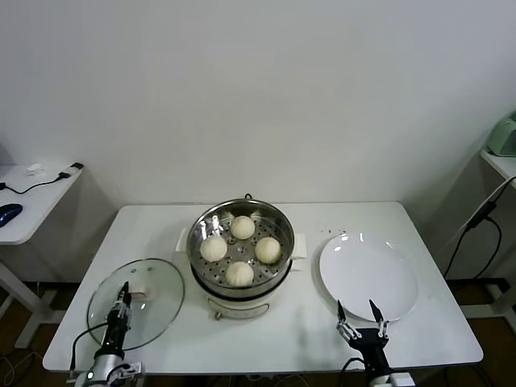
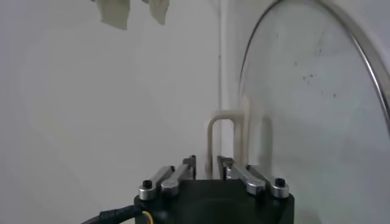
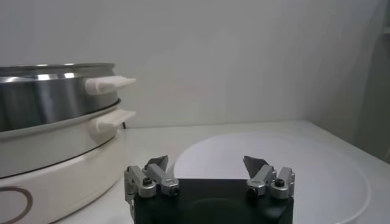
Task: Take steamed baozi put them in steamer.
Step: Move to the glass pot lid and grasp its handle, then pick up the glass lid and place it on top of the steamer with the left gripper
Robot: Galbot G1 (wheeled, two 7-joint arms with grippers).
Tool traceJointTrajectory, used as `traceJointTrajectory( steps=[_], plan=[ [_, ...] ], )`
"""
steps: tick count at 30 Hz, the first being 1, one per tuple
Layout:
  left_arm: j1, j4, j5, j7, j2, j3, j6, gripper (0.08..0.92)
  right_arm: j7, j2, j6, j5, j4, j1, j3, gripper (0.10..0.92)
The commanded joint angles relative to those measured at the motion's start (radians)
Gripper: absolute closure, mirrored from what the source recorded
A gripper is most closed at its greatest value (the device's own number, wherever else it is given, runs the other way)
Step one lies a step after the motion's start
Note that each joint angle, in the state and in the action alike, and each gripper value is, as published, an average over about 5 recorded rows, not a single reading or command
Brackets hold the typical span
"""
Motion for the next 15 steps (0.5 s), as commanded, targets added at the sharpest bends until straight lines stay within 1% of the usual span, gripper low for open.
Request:
traceJointTrajectory(
  steps=[1, 5, 7, 10, 15],
  plan=[
    [-0.007, 0.018, -0.001, -0.002, -0.003, 0.001, -0.003, 0.762, 0.002, 0.001, 0.000, -0.004, 0.007, -0.002, -0.003, 0.203],
    [-0.004, -0.006, -0.008, -0.002, -0.005, -0.007, -0.006, 0.853, 0.002, 0.002, 0.002, -0.005, 0.009, -0.003, -0.001, 0.203],
    [0.004, -0.040, -0.015, 0.000, -0.007, -0.016, -0.008, 0.867, 0.002, 0.001, 0.003, -0.006, 0.008, -0.004, -0.001, 0.203],
    [0.028, -0.119, -0.034, 0.011, -0.005, -0.035, -0.013, 0.867, 0.001, 0.001, 0.006, -0.007, 0.008, -0.005, 0.002, 0.203],
    [0.094, -0.282, -0.083, 0.058, 0.036, -0.077, -0.013, 0.867, 0.001, -0.001, 0.005, -0.009, 0.009, -0.003, 0.009, 0.203]
  ],
)
